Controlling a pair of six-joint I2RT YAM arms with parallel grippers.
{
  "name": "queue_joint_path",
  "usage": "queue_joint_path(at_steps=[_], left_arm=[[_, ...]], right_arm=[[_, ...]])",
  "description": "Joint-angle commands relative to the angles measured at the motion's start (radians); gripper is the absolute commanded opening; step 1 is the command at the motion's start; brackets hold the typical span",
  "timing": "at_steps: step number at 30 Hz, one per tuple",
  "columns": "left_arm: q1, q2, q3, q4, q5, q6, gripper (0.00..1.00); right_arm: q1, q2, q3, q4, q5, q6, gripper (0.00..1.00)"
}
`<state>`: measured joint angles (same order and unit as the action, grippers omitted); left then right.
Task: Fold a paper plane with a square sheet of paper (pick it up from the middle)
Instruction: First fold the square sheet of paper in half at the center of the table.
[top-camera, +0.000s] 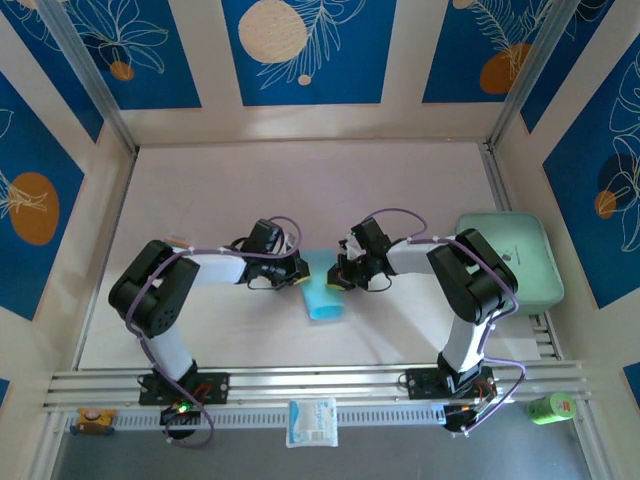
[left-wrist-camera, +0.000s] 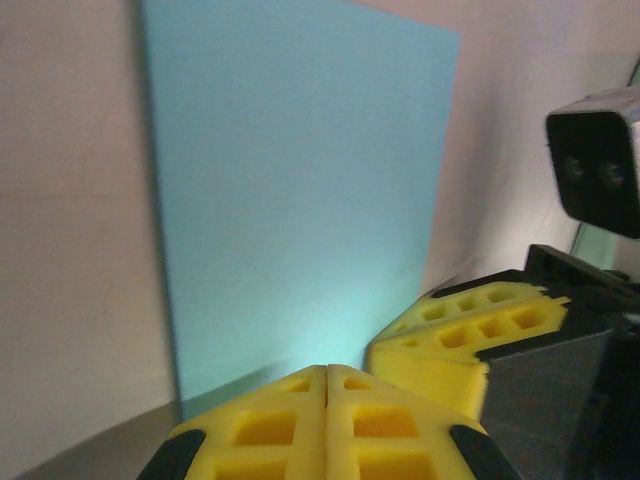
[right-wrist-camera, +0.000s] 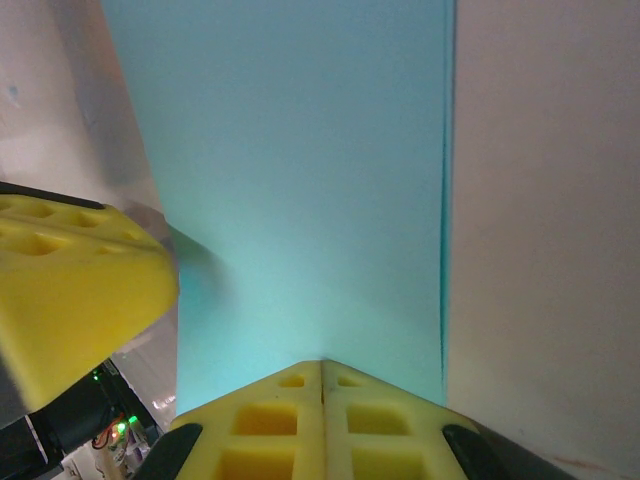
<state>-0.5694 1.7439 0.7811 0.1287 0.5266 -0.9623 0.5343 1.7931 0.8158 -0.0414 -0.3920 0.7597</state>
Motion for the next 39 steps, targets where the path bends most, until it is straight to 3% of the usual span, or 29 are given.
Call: queue_joint_path(at_steps=[1,9,15,22,29,39], left_arm=[[0.003,0.021,-0.037,0.002,-0.012,0.025,0.0],[0.005,0.056,-0.082,-0.005,-0.035,0.086,0.0],[0.005,-0.038,-0.042,-0.085,-0.034,0.097,0.0],[-0.004,-0.124,-0.043,-0.058,0.036,0.024,0.0],[-0.027,-0.063,-0.071,0.058,0.091,-0.039,0.0],[-0.027,0.006,-0.136,-0.008,0.039,0.062,0.0]], right_arm=[[0.001,0.02,-0.046,-0.12,0.082,0.011,0.0],[0.002,0.021,-0.048,-0.117,0.084,0.015,0.0],[0.002,0.015,-0.045,-0.121,0.085,0.015,0.0],[0.003,0.016,-0.041,-0.121,0.085,0.016,0.0],[0.006,0.017,-0.046,-0.117,0.085,0.021,0.0],[0.007,0.011,-0.048,-0.117,0.1,0.029,0.0]])
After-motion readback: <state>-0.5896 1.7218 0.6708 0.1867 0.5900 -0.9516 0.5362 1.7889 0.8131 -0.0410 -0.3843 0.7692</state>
